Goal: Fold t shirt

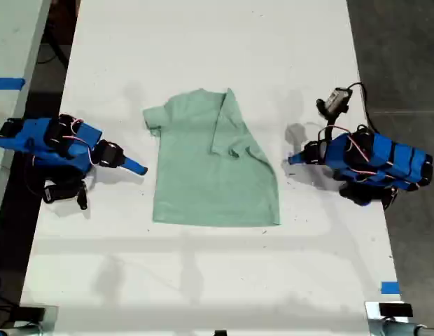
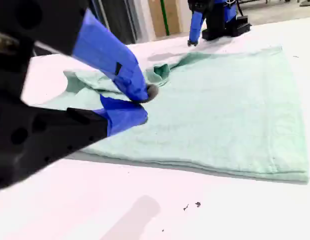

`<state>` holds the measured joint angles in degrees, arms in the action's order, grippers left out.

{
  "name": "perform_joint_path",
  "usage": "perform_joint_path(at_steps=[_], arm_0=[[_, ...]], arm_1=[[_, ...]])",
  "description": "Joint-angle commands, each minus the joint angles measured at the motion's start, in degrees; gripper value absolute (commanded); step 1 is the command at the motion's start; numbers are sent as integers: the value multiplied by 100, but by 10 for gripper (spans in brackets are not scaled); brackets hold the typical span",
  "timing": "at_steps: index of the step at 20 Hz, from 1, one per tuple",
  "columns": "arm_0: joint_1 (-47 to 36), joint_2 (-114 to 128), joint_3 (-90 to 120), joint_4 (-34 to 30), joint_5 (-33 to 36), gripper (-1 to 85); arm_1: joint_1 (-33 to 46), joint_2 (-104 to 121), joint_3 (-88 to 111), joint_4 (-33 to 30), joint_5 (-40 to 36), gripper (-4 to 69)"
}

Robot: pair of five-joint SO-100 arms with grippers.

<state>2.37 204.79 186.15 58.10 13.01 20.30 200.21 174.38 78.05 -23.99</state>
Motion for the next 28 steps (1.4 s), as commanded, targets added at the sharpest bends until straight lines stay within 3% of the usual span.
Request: perform_joint_path(at_steps=[1,3,5,7,9,15,25,27,28], arm_0=[[-1327,-53,-255,-1600,-1547,-2],[-1687,-1538,-1687,-1178,-1538,-2],[-2232,-4368,-3920,-316,-879,18],[-3146,-5862,-5581,712,-264,148],[-4324,-6715,-6240,1248,606,201],[-6161,-8974,-6354,1090,2197,246],[-5467,-10230,-6653,642,2039,238],[-5344,-10354,-6732,633,1986,181],[-5282,-10450,-6785,633,1978,106]], arm_1=[[-272,44,360,-132,-176,-15],[-237,44,360,-132,-185,-16],[-246,44,360,-132,-185,-16],[-281,44,360,-132,-176,-17],[-308,44,360,-132,-167,-17],[-308,44,360,-132,-185,-19],[-316,44,360,-123,-167,-19],[-316,44,360,-123,-167,-19],[-316,44,360,-123,-167,-19]])
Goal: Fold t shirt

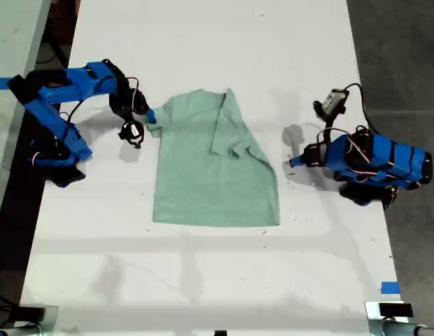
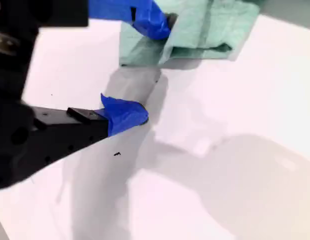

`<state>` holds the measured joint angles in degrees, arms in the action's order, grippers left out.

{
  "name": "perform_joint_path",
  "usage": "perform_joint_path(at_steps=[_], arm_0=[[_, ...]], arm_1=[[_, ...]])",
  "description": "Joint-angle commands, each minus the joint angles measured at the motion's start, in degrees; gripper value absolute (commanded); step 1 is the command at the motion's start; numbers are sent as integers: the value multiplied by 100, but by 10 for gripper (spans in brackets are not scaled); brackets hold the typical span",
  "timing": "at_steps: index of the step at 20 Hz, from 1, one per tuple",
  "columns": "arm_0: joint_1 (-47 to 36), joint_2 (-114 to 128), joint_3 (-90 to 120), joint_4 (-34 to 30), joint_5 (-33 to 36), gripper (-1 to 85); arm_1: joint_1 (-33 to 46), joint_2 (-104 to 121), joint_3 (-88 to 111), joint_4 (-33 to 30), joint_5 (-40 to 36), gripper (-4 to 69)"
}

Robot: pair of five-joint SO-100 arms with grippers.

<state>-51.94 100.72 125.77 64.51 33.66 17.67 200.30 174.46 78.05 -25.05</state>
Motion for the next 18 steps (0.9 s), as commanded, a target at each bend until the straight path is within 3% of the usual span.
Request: perform_joint_path(at_steps=[1,9,14,18], arm_0=[[185,-202,-782,26,-158,21],[281,-659,-1178,606,-589,-2],[932,431,-2549,1459,-1248,-3],[1591,396,-3665,1529,-1257,-3]], arm_1=[[-62,35,352,-123,-62,-19],[-62,35,352,-123,-62,-19],[-62,35,352,-123,-62,-19],[-62,35,352,-123,-62,-19]])
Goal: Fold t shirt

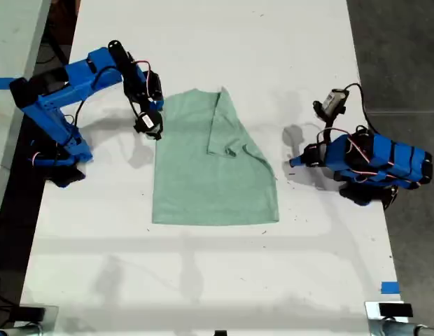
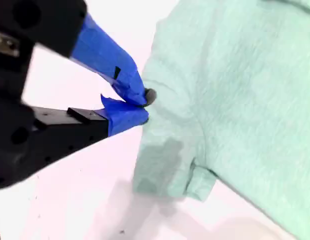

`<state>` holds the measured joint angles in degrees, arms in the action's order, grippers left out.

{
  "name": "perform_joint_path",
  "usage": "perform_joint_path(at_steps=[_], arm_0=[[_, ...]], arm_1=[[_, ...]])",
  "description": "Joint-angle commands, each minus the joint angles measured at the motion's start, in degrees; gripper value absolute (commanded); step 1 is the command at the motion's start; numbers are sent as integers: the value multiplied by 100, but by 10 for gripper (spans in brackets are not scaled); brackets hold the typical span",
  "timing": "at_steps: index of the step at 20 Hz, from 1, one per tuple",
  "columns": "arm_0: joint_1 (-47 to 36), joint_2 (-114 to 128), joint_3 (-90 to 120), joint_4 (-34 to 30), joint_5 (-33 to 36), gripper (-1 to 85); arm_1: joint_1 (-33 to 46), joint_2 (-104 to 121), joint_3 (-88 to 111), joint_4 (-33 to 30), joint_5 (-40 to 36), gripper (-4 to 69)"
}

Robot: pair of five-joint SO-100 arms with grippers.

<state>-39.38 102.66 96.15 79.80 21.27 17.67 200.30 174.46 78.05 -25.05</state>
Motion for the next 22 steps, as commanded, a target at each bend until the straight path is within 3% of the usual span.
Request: perform_joint_path(at_steps=[1,4,6,8,10,12,19,22], arm_0=[[519,88,-1028,-35,44,-3],[677,-431,-1714,281,-26,-3],[-9,-536,-817,650,-185,222],[-949,-237,870,246,-53,269],[-1477,466,2373,-870,299,250],[-1626,659,2918,-1318,396,220],[-1274,62,2848,-1767,299,92],[-1362,-457,2848,-1846,334,149]], arm_1=[[-62,35,352,-123,-62,-19],[-79,35,352,-123,-62,-19],[-97,35,352,-123,-62,-19],[-97,35,352,-123,-62,-19],[-97,35,352,-123,-62,-19],[-88,35,352,-123,-62,-19],[-97,35,352,-123,-44,-19],[-105,35,352,-123,-44,-19]])
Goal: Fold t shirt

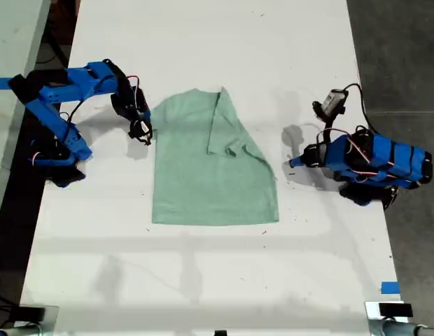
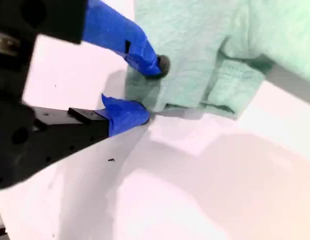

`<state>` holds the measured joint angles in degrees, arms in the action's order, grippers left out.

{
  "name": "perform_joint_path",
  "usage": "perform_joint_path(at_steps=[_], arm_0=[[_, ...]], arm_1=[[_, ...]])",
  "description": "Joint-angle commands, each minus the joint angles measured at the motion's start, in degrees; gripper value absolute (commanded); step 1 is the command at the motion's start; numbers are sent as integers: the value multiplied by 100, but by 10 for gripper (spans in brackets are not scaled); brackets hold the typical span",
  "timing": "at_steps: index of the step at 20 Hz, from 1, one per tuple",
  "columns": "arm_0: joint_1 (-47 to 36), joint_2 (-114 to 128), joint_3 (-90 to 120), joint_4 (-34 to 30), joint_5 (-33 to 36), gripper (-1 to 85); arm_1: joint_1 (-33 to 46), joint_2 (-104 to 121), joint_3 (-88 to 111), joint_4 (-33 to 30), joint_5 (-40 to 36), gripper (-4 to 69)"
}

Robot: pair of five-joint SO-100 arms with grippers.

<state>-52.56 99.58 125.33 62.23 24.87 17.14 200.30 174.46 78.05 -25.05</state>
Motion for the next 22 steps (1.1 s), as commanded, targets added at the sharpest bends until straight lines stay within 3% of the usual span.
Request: perform_joint_path(at_steps=[1,2,4,8,14,22], arm_0=[[-53,-264,-70,-132,-26,119],[-44,-325,-70,-167,-44,48],[-18,-387,-149,-202,-53,-2],[255,-79,-571,185,-141,-3],[1547,1055,-2575,773,-141,-3],[2742,-448,-4271,132,-88,-3]], arm_1=[[-53,35,352,-123,-53,-19],[-53,35,352,-123,-53,-19],[-53,35,352,-123,-53,-19],[-53,35,352,-123,-53,-19],[-53,35,352,-123,-53,-19],[-44,35,352,-123,-62,-20]])
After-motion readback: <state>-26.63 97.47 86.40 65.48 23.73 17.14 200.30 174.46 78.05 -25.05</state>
